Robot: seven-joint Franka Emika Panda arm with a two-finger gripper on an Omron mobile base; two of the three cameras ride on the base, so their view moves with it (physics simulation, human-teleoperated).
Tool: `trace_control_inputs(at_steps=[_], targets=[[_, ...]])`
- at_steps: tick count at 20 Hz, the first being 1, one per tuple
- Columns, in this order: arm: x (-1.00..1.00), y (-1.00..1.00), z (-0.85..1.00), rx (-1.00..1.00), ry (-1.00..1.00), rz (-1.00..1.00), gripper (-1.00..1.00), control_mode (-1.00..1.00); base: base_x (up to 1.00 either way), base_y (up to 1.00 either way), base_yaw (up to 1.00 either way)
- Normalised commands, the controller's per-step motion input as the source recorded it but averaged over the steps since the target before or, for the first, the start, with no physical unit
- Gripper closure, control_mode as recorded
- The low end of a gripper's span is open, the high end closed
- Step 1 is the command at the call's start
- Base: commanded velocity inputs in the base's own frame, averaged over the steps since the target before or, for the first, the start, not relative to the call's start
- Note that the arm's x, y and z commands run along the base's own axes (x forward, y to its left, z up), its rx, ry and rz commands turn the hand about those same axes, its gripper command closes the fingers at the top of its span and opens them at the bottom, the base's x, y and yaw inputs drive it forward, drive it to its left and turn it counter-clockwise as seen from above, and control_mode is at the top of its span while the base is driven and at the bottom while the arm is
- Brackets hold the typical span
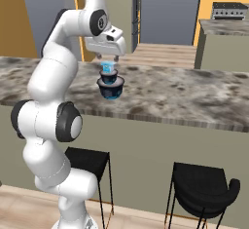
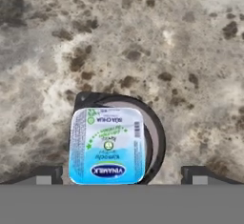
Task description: Stack the yogurt containers by placing the smaller containers on top of the larger containers.
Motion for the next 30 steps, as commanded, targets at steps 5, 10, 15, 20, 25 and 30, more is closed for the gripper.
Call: trace_control_inputs(at_steps=[5, 10, 15, 20, 25, 30], targets=[[-0.23, 0.00, 0.38, 0.00, 0.00, 0.00, -1.00, -1.00, 0.00, 0.00, 0.00], [-0.63, 0.00, 0.19, 0.00, 0.00, 0.00, -1.00, -1.00, 0.00, 0.00, 0.00], [-0.74, 0.00, 0.13, 0.00, -0.01, 0.00, -1.00, -1.00, 0.00, 0.00, 0.00], [-0.82, 0.00, 0.07, 0.00, 0.00, 0.00, -1.00, -1.00, 0.00, 0.00, 0.00], [-0.81, 0.00, 0.01, 0.00, 0.00, 0.01, -1.00, -1.00, 0.00, 0.00, 0.00], [-0.70, 0.00, 0.00, 0.00, -0.02, 0.02, -1.00, -1.00, 0.00, 0.00, 0.00]])
